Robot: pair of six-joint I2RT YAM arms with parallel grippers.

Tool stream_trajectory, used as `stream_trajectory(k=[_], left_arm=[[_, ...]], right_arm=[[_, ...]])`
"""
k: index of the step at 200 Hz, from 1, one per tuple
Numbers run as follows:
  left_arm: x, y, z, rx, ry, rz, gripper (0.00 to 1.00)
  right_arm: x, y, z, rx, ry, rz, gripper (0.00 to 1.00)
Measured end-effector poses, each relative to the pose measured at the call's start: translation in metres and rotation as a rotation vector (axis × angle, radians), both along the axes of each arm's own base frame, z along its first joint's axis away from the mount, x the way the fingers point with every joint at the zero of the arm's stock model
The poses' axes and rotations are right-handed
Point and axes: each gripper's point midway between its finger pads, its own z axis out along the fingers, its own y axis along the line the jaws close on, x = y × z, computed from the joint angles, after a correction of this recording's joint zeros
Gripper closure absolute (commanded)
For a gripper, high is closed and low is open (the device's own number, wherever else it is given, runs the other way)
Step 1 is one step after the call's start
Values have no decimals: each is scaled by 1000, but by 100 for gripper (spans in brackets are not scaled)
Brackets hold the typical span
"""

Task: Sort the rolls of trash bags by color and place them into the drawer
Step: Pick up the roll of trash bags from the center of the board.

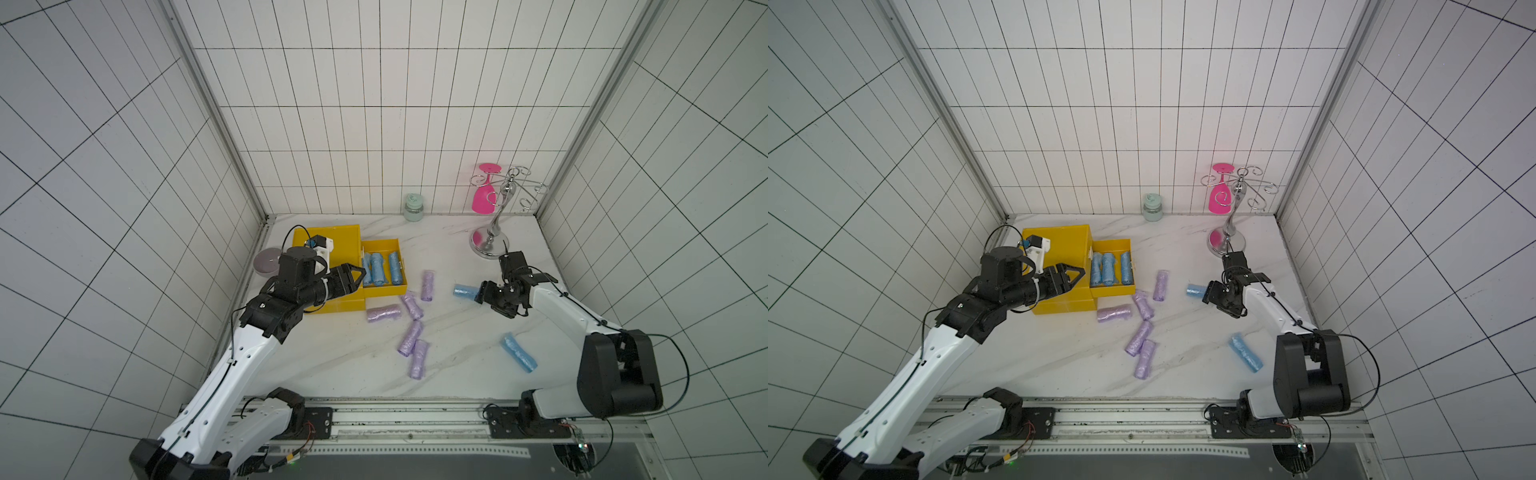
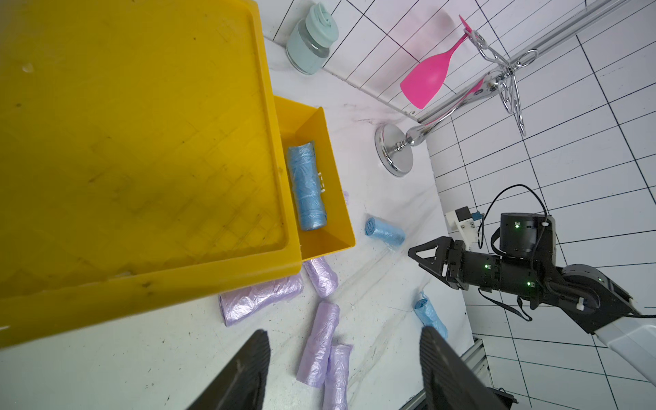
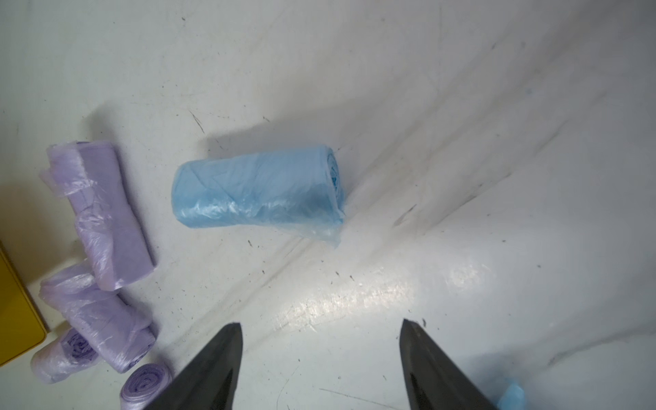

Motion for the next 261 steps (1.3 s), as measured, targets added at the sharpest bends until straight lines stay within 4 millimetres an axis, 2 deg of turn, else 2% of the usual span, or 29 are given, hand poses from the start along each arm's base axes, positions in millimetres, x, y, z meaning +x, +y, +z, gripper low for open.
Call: stream_trajectory(k=[43,64,125,163,197,261], left_arm=[[-1,-2,2,-11,-13,-11,33],[-1,-3,4,-18,-20,-17,33],[0,-4,6,-20,-33,-22,34],[0,-4,5,-16,-32,-25,33],[0,-4,2,-13,-29,-25,33],[-1,-4,1,-12,-27,-24,33]], right_arm=[[20,21,-7,158,-21,-74,17],[27,28,-8,213,-24,-103,16],[36,31,-35,245,27,-165,16],[55,32,-34,241,7,-176,19],[75,32,-35,228,-6,-177,29],[104,34,-41,182,-19,-130,60]])
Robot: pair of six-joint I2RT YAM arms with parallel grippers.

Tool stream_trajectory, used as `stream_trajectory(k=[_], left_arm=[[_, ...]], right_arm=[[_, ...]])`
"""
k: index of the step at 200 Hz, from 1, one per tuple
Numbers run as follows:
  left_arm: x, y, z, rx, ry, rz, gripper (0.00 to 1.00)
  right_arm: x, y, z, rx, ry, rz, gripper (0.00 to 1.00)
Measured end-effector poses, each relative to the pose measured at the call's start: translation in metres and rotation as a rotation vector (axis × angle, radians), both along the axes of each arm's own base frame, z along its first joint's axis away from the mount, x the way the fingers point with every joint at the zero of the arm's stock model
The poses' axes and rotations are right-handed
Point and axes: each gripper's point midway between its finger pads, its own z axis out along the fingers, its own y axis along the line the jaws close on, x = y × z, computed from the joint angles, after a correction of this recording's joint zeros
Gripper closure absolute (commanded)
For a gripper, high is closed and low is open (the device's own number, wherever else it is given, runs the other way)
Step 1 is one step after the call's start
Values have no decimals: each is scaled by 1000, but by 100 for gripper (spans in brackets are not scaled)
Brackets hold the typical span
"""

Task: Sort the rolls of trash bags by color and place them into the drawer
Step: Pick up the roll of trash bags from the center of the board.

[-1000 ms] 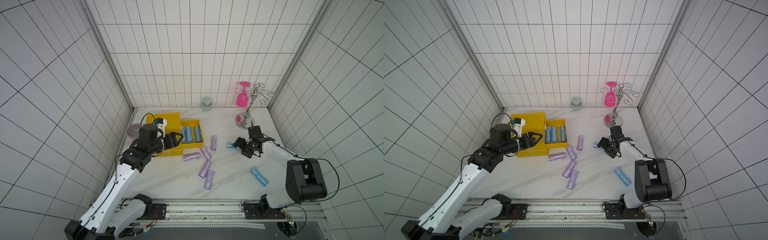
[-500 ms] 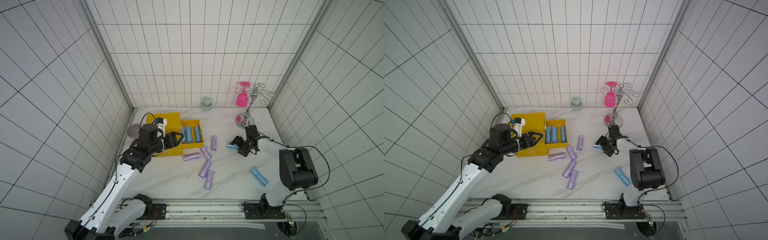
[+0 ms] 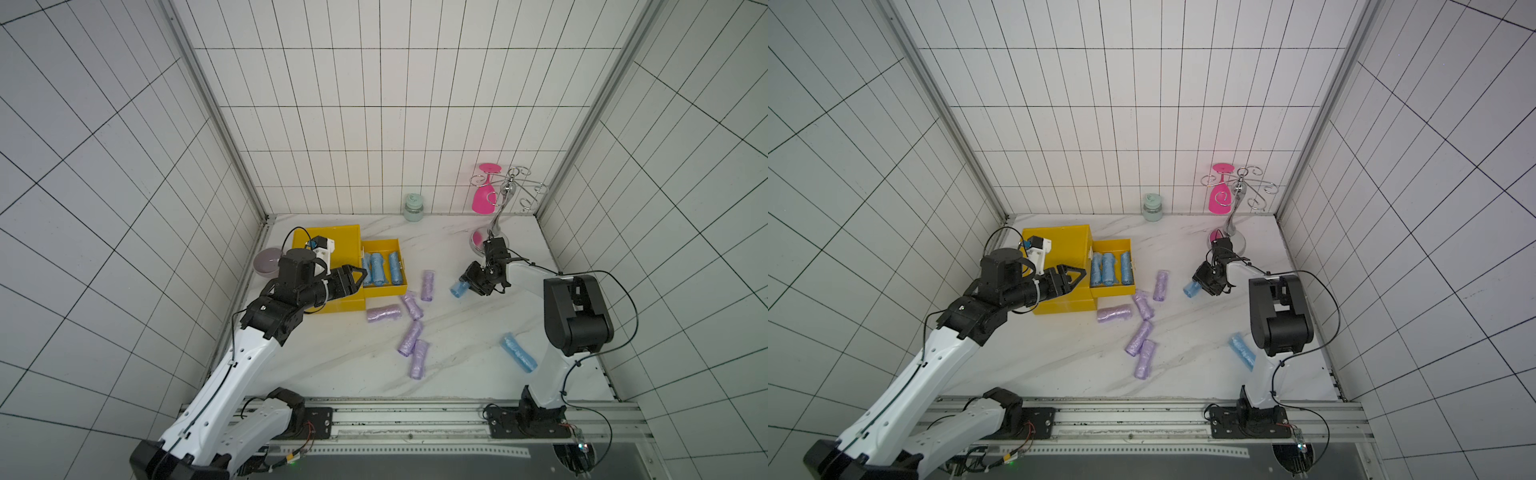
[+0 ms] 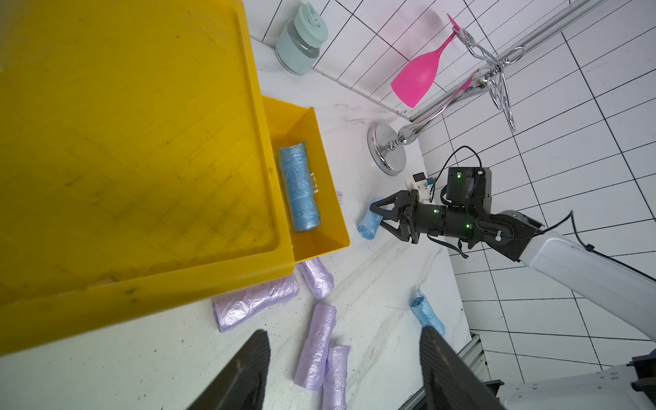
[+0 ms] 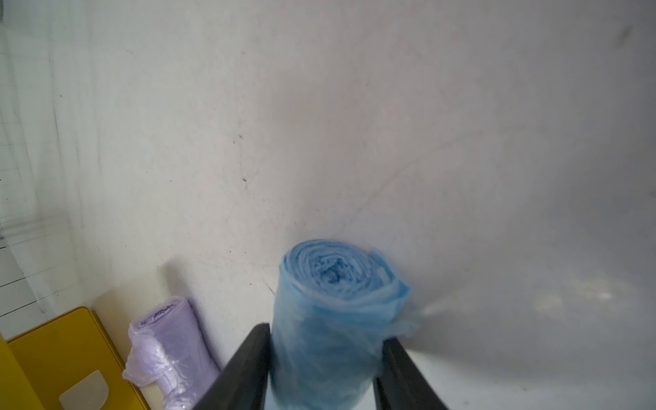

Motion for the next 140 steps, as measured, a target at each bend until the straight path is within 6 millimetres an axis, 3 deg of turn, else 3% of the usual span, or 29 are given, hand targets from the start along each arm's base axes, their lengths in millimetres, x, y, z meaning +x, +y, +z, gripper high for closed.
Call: stream_trajectory(k=[30,86,112,140], left_arm=[[0,1,1,1,-4,4,33],[2,12,-1,41,9,26,33],[12,33,9,66,-3,76,33],[28,61,20,99,-19,146,33]], right_arm=[[-1,3,-1,-19,-1,29,78],[-11,17,11,-81,-6,128,80],[-9,33,50,-113,-77,203,80],[3,68,116,-138,-222,315,80]])
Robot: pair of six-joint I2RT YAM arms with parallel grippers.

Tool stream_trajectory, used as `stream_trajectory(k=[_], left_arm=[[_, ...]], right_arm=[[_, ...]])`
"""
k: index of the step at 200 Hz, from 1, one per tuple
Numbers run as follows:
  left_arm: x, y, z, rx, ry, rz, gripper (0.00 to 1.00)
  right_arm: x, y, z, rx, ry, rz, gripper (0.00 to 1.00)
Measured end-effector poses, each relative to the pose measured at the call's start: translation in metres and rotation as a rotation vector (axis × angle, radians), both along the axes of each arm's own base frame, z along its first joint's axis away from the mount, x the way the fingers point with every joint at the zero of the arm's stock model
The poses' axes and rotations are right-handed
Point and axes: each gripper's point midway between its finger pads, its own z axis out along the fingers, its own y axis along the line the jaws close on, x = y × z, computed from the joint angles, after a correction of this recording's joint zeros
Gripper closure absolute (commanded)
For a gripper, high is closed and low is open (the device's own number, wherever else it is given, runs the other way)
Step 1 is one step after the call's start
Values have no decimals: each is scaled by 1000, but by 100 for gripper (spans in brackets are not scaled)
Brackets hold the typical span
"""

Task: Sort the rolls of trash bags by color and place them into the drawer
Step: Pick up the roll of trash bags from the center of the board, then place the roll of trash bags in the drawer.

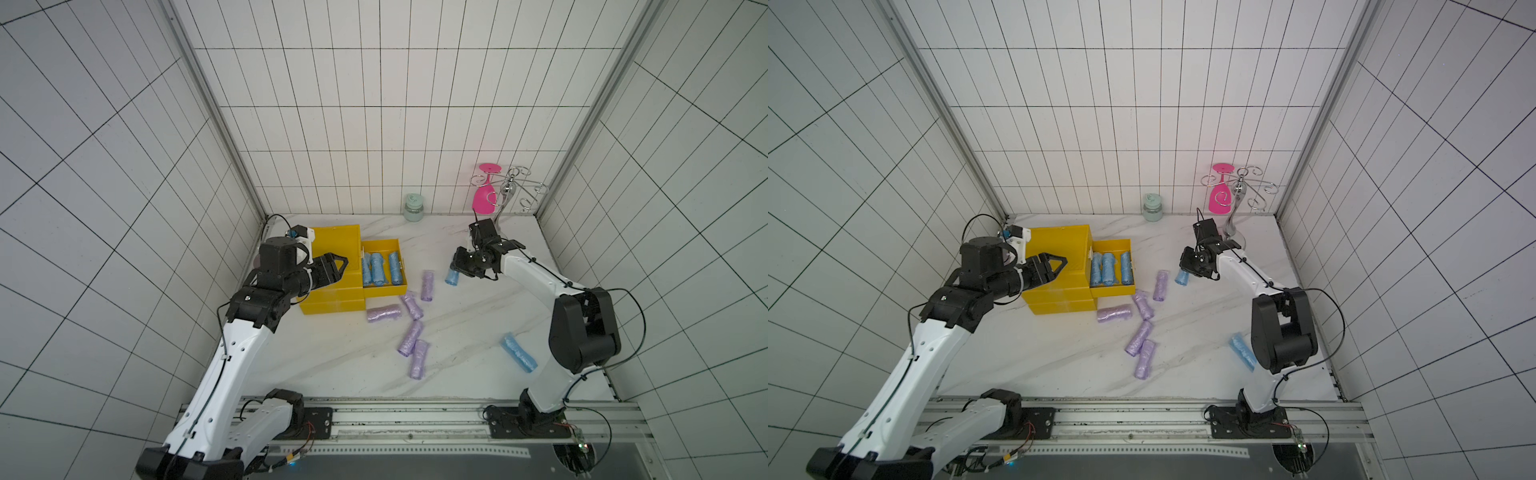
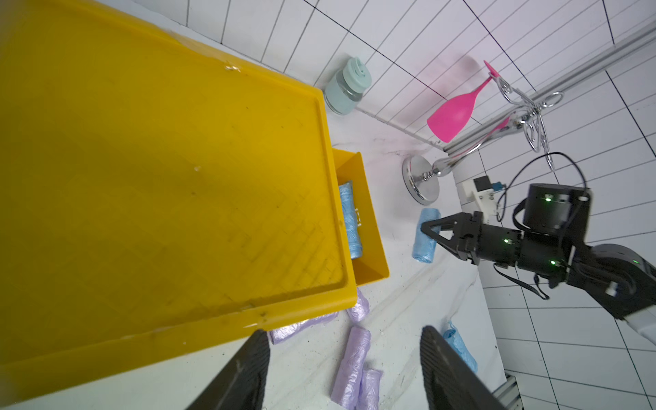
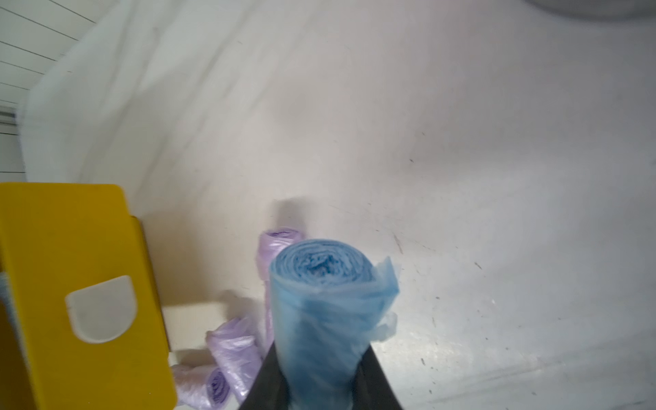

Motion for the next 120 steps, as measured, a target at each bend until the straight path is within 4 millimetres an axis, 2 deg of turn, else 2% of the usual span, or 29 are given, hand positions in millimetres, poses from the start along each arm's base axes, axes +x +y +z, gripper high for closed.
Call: stream_trajectory(k=[32,56,70,83,105,120], left_arm=[[12,32,6,77,-14,88,33],[18,47,9,156,-36,142,33],[21,54,9,192,-41,169,33],[25,61,6,214,-34,189,33],[33,76,-4,227,-3,229,33],[37,86,-8,221,13,255,33]], right_arm=[[-1,56,70,-2,-121,163,80],[-5,104,103,1,-171,280,79],[-7,130,108,-5,-174,339,79],[-9,151,102,-17,-160,383,79],[-15,180,78,-48,-104,443,79],[-17,193,59,-68,-61,466,79]])
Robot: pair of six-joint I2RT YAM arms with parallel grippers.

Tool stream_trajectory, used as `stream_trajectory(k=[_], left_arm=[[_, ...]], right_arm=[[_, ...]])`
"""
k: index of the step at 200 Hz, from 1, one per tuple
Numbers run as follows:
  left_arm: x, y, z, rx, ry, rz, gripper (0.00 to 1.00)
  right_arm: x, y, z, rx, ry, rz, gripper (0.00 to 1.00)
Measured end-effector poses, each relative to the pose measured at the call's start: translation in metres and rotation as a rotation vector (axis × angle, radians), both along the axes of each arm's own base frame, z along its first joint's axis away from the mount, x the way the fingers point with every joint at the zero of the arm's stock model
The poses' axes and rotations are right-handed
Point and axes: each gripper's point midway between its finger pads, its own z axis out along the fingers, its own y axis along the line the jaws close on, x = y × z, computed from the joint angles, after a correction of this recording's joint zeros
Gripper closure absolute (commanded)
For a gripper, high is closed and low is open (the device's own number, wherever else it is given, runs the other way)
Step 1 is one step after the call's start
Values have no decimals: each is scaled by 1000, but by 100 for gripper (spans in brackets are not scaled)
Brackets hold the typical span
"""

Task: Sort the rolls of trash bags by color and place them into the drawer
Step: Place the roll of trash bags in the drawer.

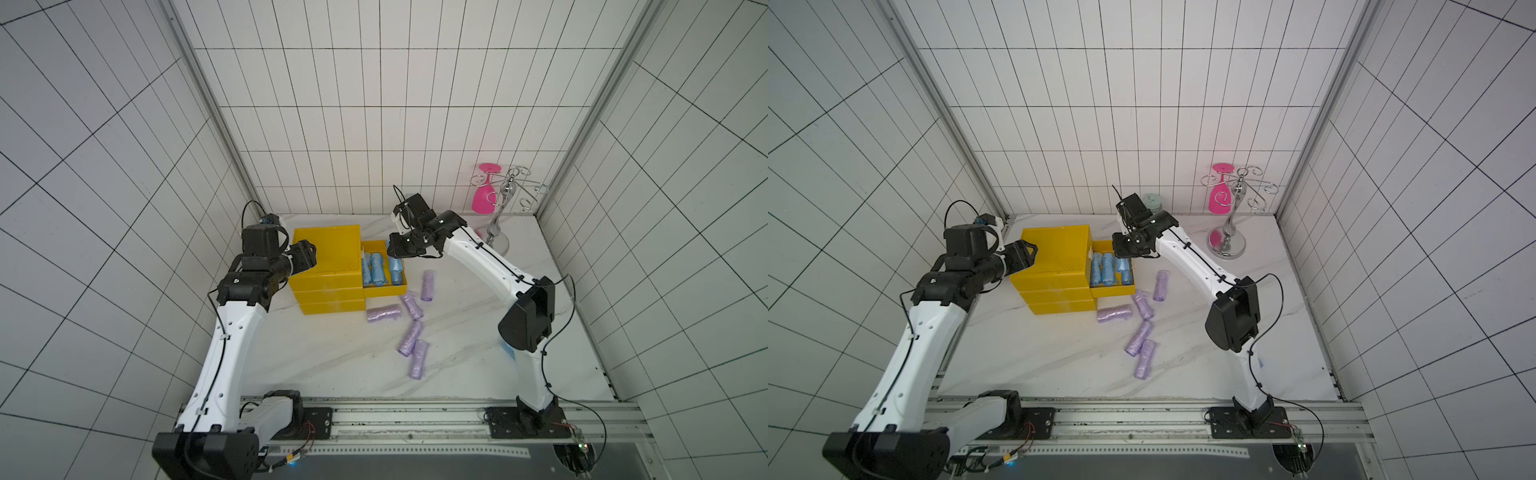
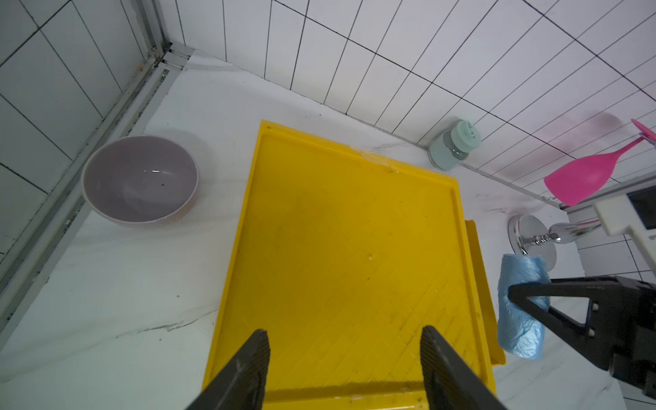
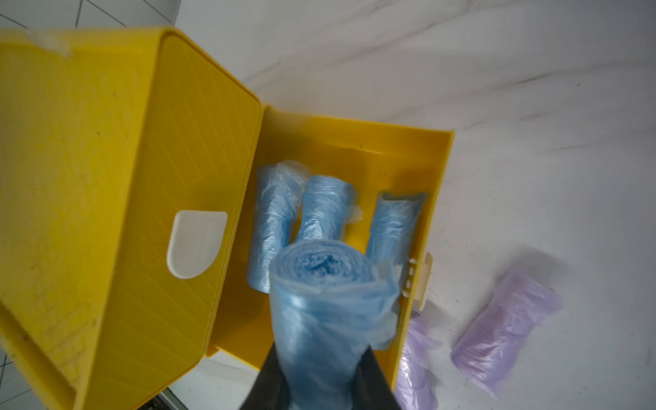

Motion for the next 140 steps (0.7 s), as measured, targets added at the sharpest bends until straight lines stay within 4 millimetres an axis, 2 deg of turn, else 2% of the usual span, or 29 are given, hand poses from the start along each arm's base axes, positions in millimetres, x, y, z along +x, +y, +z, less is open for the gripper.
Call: stream_trajectory(k=[32,84,106,140], left_arm=[[3,6,-4,-14,3,14,34],[5,2,-27,-39,43,0,34],[8,1,-34,-52,55,-6,34],[14,-2,-34,-72,40,-18,34]], right_arm=[[6,14,-31,-52,48,6,79],[12,13,-65,-113,100,-28,78],[11,15,-72,-116,117,-33,78],[9,27,-77,-77,147,-27,77]])
